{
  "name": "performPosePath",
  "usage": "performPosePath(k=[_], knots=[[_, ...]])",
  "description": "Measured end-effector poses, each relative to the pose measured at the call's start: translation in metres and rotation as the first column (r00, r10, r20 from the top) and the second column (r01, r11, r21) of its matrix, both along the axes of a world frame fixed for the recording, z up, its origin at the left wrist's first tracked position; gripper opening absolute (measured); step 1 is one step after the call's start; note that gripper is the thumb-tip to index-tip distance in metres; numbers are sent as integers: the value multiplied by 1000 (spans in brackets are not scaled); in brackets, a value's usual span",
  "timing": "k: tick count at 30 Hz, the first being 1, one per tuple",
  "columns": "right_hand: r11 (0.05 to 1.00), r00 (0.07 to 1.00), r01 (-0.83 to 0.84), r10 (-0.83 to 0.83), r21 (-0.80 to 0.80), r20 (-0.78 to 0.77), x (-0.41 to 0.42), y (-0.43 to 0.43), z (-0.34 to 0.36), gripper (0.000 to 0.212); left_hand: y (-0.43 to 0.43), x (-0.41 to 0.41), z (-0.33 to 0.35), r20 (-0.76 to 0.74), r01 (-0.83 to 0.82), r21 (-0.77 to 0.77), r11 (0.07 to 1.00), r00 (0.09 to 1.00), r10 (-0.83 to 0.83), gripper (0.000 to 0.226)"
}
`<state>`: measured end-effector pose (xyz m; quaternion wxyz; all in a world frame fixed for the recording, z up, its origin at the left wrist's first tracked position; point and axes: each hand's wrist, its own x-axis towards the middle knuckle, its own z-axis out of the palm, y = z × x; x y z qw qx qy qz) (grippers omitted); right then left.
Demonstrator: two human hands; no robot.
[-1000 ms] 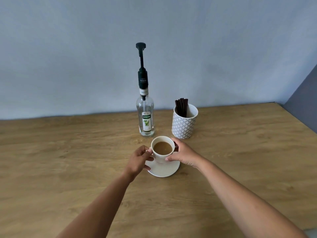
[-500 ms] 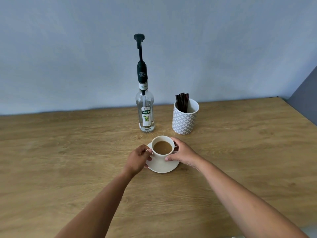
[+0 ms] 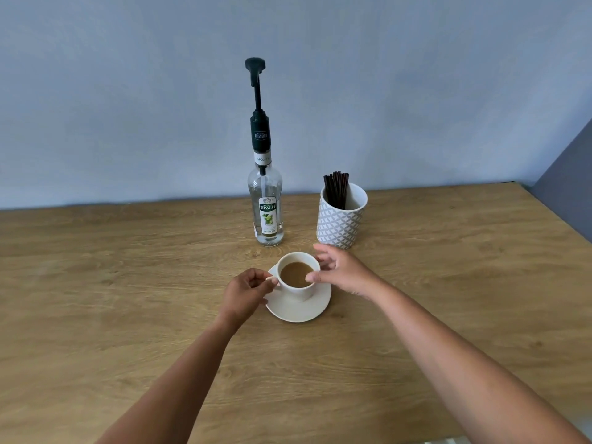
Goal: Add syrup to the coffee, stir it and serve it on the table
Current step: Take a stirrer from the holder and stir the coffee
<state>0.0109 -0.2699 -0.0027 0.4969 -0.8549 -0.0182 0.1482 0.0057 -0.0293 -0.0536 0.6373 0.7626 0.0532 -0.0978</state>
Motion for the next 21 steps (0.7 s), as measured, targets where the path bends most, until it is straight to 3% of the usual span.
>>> performPosePath(k=[4, 5, 9, 16, 21], knots=[[975, 961, 214, -222, 63, 167, 24, -11, 37, 23, 0, -1, 2, -29, 8, -39, 999, 1000, -10, 9], [957, 937, 271, -287, 102, 198, 33, -15, 47, 15, 0, -1, 3, -32, 9, -42, 999, 999, -10, 9], [897, 856, 426, -441, 118, 269, 74, -24, 75, 25, 0, -1, 6, -45, 7, -48, 999, 999, -9, 12], [806, 781, 575, -490, -141, 387, 138, -35, 79, 20, 1, 0, 8, -62, 11, -41, 999, 998, -14, 14], [743, 771, 625, -538, -241, 340, 164, -48, 73, 27, 2, 2, 10, -72, 28, -14, 1000, 997, -29, 18]])
